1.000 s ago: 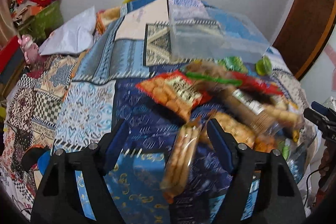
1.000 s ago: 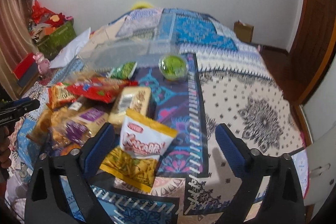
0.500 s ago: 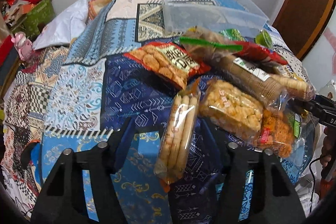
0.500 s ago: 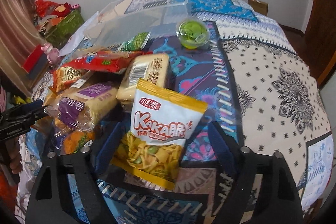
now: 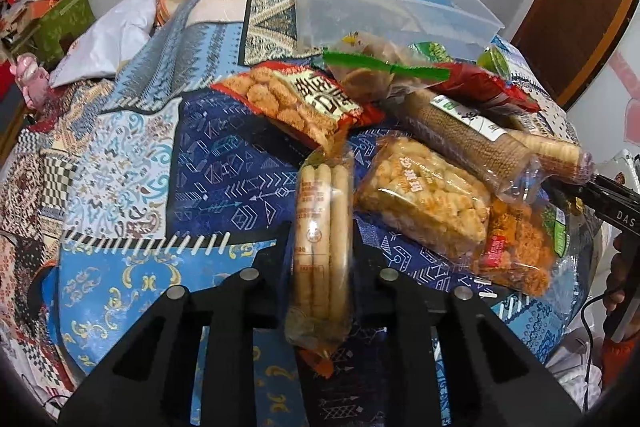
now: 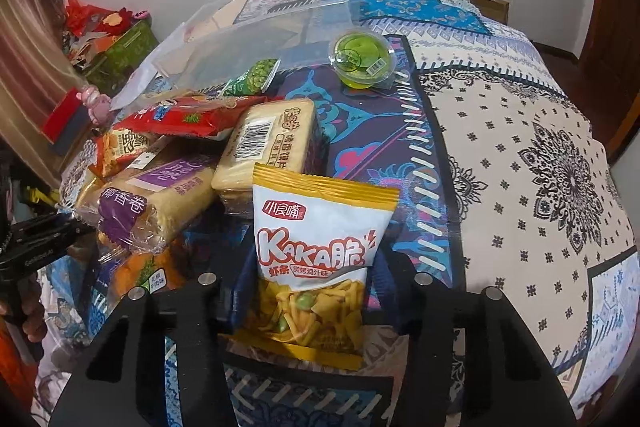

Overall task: Organize snacks
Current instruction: 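Grasp the biscuit-stick pack with left tool while right tool grasps the KAKA chip bag, then lower both held snacks into the clear box and open both tools, then move left tool to the peanut cracker pack while right tool grasps purple wafer rolls, then grasp the peanut cracker pack with the left tool and lift it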

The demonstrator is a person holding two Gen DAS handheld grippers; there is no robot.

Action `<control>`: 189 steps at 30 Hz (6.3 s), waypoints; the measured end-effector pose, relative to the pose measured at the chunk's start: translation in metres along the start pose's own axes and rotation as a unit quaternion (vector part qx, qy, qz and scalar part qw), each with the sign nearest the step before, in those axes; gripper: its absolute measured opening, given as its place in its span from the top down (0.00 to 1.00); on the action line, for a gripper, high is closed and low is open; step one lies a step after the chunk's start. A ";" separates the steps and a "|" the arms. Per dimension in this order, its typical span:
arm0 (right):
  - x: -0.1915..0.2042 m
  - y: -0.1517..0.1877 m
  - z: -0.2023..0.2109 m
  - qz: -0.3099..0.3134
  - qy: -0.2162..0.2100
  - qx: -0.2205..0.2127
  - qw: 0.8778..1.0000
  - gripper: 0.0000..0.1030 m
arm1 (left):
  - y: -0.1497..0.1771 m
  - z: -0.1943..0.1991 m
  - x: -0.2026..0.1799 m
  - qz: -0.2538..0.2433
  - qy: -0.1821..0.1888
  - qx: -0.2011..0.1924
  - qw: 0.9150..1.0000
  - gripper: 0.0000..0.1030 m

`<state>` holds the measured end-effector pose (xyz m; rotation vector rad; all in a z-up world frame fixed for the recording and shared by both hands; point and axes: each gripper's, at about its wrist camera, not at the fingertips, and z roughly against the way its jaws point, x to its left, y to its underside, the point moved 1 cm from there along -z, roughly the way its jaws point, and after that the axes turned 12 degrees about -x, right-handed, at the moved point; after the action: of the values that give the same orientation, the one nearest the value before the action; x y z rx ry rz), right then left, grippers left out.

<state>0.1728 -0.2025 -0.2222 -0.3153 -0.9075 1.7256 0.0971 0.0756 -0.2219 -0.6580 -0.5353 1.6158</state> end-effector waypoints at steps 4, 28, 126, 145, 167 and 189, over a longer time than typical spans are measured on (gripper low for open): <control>-0.003 -0.002 0.007 -0.006 -0.001 -0.008 1.000 0.55 | -0.008 0.015 -0.002 -0.004 -0.001 -0.022 1.000 0.78; 0.013 -0.111 0.032 0.013 -0.012 -0.144 0.989 0.55 | -0.133 0.031 -0.027 0.010 0.040 -0.139 0.989 0.78; 0.008 -0.062 -0.020 0.062 -0.005 -0.013 0.998 0.21 | -0.098 -0.014 -0.019 -0.016 0.021 -0.019 0.999 0.35; 0.070 -0.031 -0.014 0.071 -0.090 0.029 0.993 0.39 | -0.033 0.009 -0.037 -0.029 0.051 0.020 0.998 0.35; 0.059 -0.010 -0.012 0.088 -0.091 0.043 0.991 0.58 | -0.022 -0.013 -0.040 -0.018 0.046 0.042 0.998 0.35; 0.053 -0.016 0.035 0.086 -0.104 0.003 0.991 0.58 | -0.033 -0.037 -0.038 -0.001 0.003 0.044 0.999 0.37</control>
<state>0.1433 -0.1672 -0.1758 -0.2171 -1.0502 1.9468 0.1501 0.0420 -0.2224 -0.5962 -0.4574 1.6257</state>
